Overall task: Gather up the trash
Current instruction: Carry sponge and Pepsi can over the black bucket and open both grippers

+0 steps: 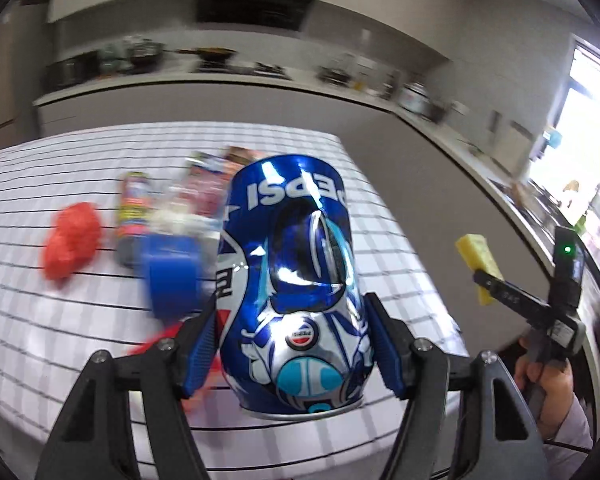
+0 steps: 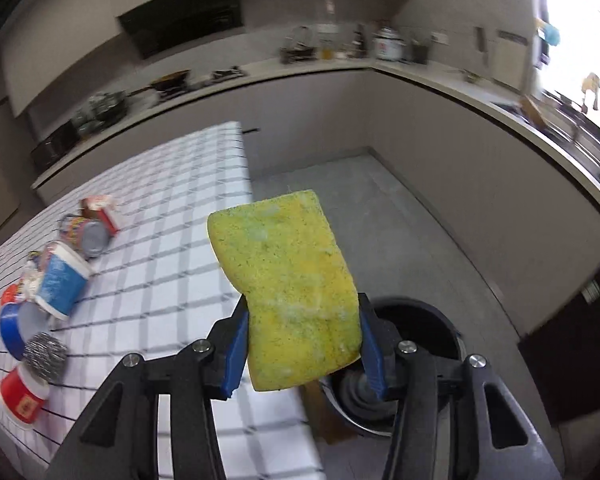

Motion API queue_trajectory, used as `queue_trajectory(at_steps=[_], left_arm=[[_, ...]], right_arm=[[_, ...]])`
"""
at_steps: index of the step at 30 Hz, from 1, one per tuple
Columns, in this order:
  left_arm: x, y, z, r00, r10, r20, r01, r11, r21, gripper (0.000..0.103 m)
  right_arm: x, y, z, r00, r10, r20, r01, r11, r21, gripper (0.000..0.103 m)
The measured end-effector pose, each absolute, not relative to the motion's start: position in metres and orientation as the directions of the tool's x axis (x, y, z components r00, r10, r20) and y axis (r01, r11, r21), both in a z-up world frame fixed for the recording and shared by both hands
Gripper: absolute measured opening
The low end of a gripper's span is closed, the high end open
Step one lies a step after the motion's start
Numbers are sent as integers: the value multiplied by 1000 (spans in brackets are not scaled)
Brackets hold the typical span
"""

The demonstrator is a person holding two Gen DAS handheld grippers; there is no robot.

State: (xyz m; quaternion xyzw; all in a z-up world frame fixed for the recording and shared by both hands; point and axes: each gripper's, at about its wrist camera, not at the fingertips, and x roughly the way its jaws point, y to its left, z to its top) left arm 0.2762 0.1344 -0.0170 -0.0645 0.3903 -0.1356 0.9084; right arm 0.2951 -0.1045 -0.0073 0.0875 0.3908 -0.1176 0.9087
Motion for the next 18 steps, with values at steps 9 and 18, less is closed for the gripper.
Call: queue_trajectory(at_steps=[9,18], left_arm=[[297,-6,-44,502,-422,-755,373,893,-252,69],[307,-135,-75,463,-355,-812,341,917,-207,69]], right_arm=[[263,-214,-87,503,-154,-851,390,919,64,52],[301,-287,-155,423,21,-906,271,951,149,66]])
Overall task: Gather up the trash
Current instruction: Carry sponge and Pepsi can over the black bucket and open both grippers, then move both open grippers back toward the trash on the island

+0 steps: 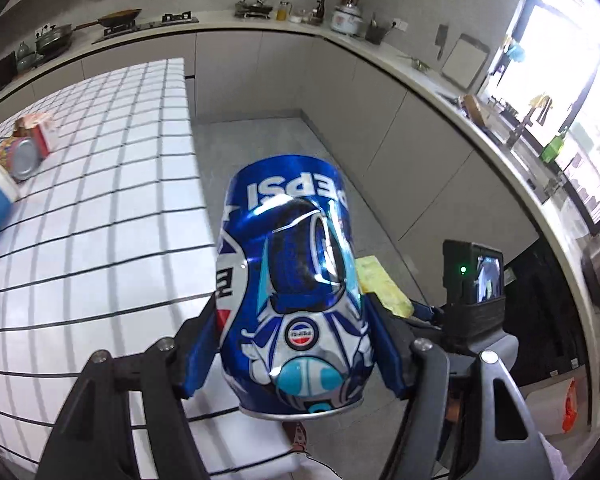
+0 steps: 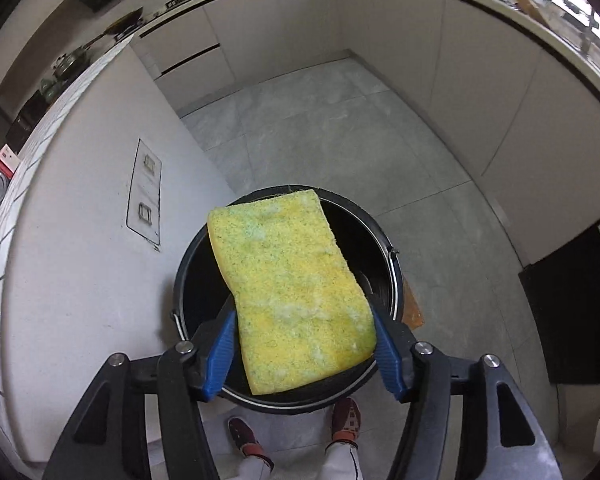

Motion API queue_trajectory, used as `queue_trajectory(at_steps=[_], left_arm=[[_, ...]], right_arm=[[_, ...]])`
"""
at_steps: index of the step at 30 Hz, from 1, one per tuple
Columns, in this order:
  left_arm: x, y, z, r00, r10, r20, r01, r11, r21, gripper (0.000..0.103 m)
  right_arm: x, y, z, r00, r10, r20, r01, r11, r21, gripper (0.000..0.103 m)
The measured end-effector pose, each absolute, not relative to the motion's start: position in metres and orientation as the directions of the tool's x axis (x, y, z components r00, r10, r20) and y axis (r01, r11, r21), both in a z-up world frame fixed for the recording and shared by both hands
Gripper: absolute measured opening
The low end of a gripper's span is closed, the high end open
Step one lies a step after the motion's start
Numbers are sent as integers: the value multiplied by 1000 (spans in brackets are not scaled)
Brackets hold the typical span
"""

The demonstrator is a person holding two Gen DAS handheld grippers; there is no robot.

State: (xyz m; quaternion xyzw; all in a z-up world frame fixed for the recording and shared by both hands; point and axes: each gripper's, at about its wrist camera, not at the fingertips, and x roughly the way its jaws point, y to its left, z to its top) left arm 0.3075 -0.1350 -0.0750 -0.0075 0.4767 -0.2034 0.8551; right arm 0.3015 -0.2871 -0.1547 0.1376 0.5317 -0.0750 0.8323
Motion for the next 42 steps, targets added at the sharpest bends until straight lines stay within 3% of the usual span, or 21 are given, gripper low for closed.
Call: queue_trajectory(at_steps=[5,17,27,33,42], left_arm=[[313,-168,-106,395,-317,-862,306,930,-202,69],[331,-208,-162,281,-142,-949,272,960,-63,71],[305,-197,-85,385,-216,-897,306,947,-97,75],[286,-135,-15,507,-259,-822,257,956,-143,75],[247,46,2,599,-66,-798,9,997,-75,76]], right_arm=[[299,-310,-157,422,49,-905,243,956,164,80],[266,-376,-121,500,8,-866,318,928,192,80],[259,-377,-89,558,-13,-830,335,918,210,80],[264,-322,-50,628,32,-778,240,942,233,80],[285,-146,-14,655,229,-720,-60,966,252,80]])
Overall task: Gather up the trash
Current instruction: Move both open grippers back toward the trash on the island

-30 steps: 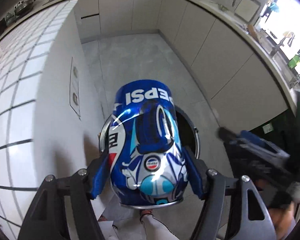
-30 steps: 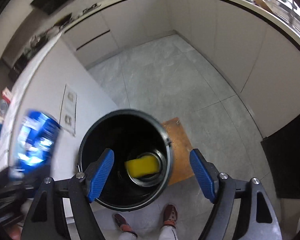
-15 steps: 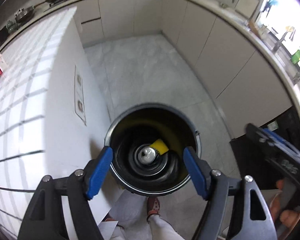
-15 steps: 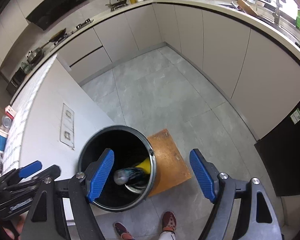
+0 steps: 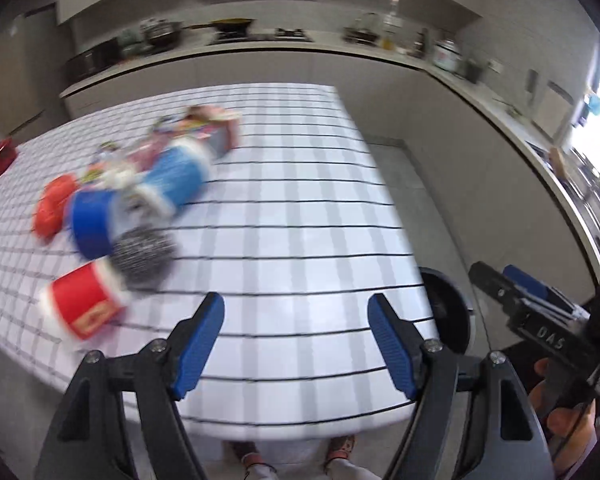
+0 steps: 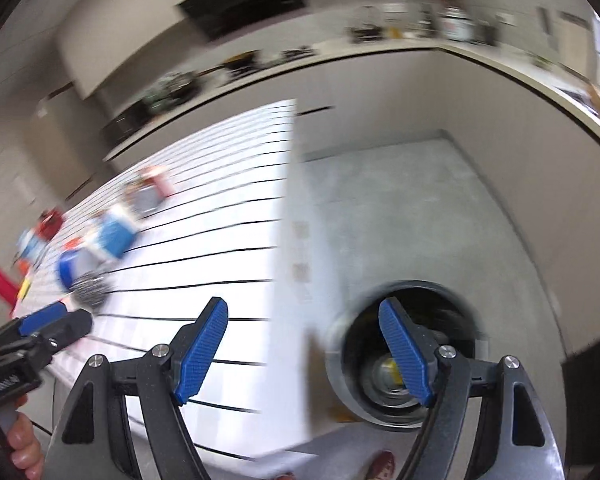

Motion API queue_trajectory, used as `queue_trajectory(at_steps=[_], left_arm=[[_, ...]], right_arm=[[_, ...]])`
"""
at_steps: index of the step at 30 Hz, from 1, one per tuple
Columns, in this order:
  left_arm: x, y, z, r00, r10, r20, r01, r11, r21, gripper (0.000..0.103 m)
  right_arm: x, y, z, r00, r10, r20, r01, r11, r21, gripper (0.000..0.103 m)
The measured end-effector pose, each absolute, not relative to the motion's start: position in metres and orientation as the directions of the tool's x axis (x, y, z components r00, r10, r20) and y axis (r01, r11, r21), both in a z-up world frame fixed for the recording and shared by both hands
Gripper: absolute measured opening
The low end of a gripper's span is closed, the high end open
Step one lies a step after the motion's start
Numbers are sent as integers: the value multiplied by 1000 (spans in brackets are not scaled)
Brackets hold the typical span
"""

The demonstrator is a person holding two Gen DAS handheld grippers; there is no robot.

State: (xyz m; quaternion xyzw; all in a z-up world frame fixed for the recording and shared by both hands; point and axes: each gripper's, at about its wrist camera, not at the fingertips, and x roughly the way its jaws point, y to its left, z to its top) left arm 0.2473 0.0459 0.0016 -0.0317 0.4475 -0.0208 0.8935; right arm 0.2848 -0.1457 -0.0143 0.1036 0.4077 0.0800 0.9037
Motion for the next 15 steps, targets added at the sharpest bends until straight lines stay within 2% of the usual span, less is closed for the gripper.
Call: queue_trajectory(at_steps=[5,8,15], left_arm=[[228,120,-25,553,-54,-832,-63,992,-106,76],[227,138,-47,524,-64,-849,-61,992,-113,75],[234,189,-61,488,-41,-872,-79,993,-91,75]], right_arm=[[294,-44,-17,620,317,-718,-185,948,259,80],[293,6,-22,607,336,-720,-225,942,249,80],[298,71,-35,583,347,-735,-235,938,257,80]])
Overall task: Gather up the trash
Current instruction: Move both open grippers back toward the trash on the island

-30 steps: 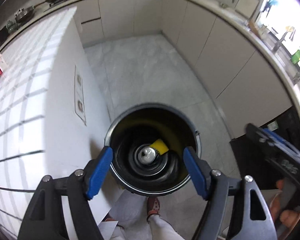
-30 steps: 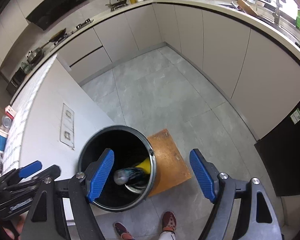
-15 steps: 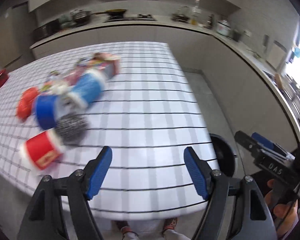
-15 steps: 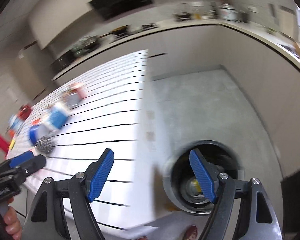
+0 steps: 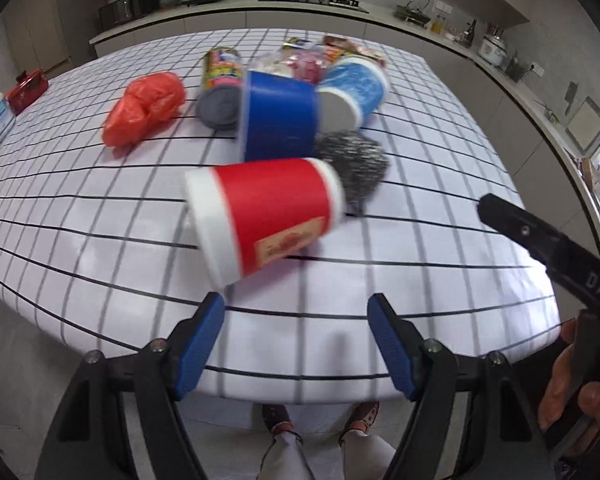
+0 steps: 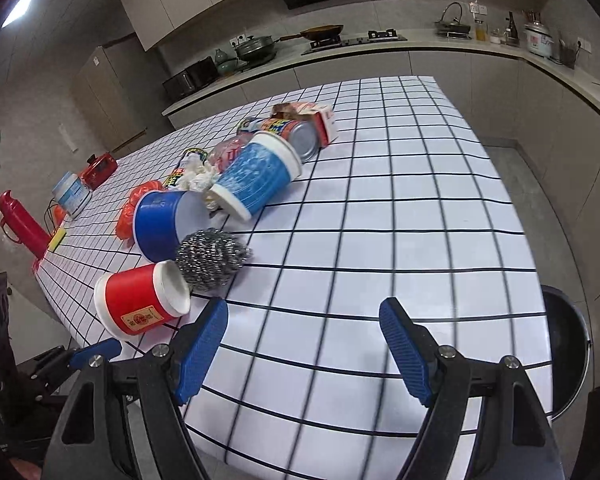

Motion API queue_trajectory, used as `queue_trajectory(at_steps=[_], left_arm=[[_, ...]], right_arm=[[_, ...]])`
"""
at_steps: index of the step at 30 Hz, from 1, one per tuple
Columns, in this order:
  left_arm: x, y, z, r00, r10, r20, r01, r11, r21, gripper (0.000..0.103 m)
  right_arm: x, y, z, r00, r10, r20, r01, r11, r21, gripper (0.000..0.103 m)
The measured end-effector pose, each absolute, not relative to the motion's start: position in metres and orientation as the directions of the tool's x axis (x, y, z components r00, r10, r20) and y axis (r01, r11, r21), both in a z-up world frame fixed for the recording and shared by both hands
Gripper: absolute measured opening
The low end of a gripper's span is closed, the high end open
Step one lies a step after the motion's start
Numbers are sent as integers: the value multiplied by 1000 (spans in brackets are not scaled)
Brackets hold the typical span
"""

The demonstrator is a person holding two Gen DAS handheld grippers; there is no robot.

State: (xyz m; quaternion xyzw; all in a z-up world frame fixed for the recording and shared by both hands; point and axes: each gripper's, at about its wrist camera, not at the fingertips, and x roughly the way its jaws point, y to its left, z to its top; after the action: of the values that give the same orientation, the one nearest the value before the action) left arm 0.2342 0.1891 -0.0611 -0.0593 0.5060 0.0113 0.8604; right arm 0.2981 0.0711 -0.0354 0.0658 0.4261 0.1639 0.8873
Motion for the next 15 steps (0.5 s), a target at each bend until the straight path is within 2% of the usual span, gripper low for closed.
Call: queue_trajectory(at_steps=[15], left_arm=[[265,272,-63,490,161,-857,-321,947,-5,75]], right_arm=[[336,102,-39,527,420,-739,-328,902,280,80]])
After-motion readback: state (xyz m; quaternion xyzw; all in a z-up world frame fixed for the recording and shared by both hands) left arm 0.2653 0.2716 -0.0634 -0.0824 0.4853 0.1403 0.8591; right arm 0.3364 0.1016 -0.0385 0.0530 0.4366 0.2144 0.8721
